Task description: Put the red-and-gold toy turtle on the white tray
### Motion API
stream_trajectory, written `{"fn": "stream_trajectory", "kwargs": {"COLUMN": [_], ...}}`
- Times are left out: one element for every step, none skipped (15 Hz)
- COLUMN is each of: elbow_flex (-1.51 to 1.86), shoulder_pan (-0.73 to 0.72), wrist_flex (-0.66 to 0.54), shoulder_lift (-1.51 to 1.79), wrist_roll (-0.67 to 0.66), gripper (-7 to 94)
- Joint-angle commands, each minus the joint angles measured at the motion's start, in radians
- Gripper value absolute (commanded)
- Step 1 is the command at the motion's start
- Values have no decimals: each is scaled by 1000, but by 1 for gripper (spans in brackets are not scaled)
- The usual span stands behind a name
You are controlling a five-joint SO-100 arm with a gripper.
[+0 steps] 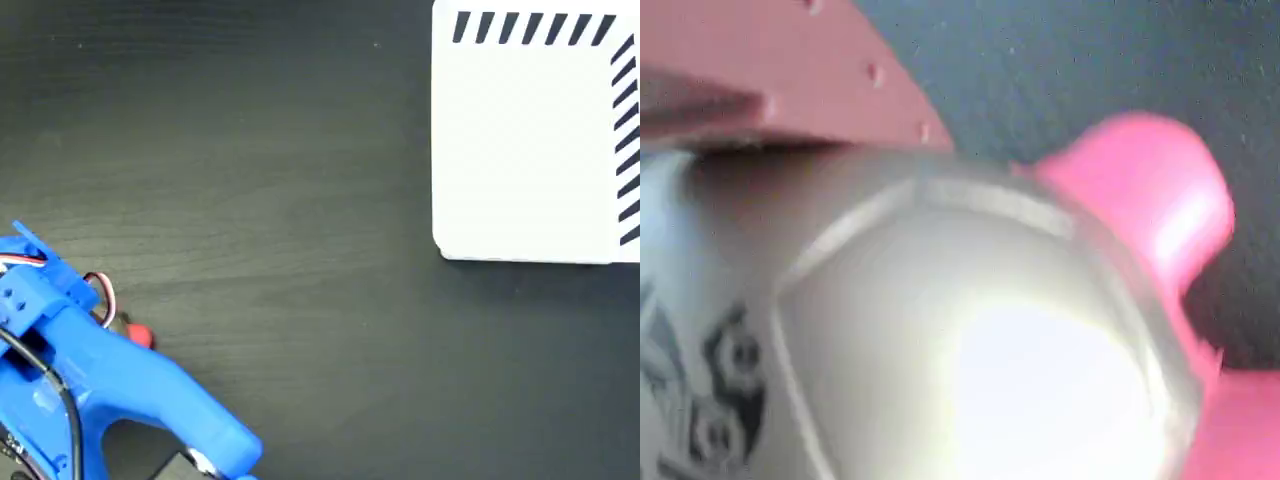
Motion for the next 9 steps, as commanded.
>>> {"fn": "stream_trajectory", "kwargs": {"elbow_flex": [-15,-15,-15,-17,-23,-46,-77,-126,-204], "shoulder_pan": [6,8,11,12,14,17,17,17,18], "wrist_flex": [5,3,0,0,6,34,74,127,206], "shoulder_lift": [35,35,35,35,41,64,110,161,190], "wrist_roll": [3,3,5,6,12,18,28,35,32], "gripper": [0,0,0,0,0,0,0,0,0]}}
